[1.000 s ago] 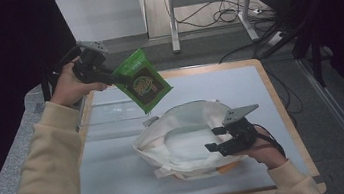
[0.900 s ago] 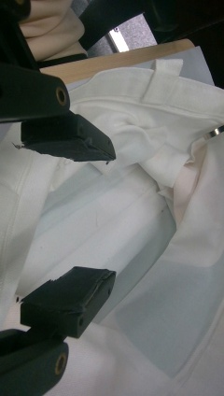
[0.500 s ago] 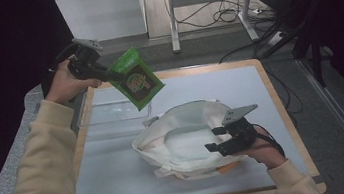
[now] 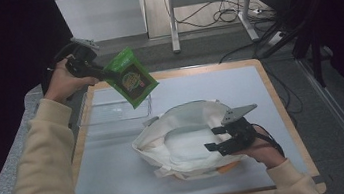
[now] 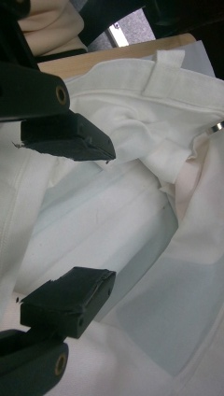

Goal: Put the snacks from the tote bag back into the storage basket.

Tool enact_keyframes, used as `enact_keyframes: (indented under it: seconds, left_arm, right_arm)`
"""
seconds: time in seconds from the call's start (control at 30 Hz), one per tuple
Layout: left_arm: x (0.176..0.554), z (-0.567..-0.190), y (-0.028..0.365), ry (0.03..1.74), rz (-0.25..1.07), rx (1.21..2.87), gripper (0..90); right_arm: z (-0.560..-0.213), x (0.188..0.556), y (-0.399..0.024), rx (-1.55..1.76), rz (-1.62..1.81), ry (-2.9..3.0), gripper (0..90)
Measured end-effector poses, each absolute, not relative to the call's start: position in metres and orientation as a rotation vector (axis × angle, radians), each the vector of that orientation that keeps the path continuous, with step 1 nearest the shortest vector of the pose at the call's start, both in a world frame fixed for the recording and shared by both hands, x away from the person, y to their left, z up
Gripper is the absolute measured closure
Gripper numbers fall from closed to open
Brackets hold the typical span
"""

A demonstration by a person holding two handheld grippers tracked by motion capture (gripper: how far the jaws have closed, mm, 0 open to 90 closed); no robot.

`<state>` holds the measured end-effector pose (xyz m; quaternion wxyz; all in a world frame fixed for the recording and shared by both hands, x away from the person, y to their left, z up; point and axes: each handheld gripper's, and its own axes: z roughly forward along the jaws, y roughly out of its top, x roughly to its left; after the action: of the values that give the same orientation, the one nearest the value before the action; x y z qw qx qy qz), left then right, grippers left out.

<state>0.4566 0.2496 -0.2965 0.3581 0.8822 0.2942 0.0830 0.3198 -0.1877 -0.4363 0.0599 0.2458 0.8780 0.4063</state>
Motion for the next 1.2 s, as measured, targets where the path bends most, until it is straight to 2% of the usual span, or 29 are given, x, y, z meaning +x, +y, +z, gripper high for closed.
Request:
enact_keyframes:
  seconds: [1.2]
  left_arm:
    - [0.487,-0.323,0.259,0.808,0.212,2.351,77.9]
  right_arm:
    - [-0.438,0.322,-0.189,0.76,1.212,2.65,34.3]
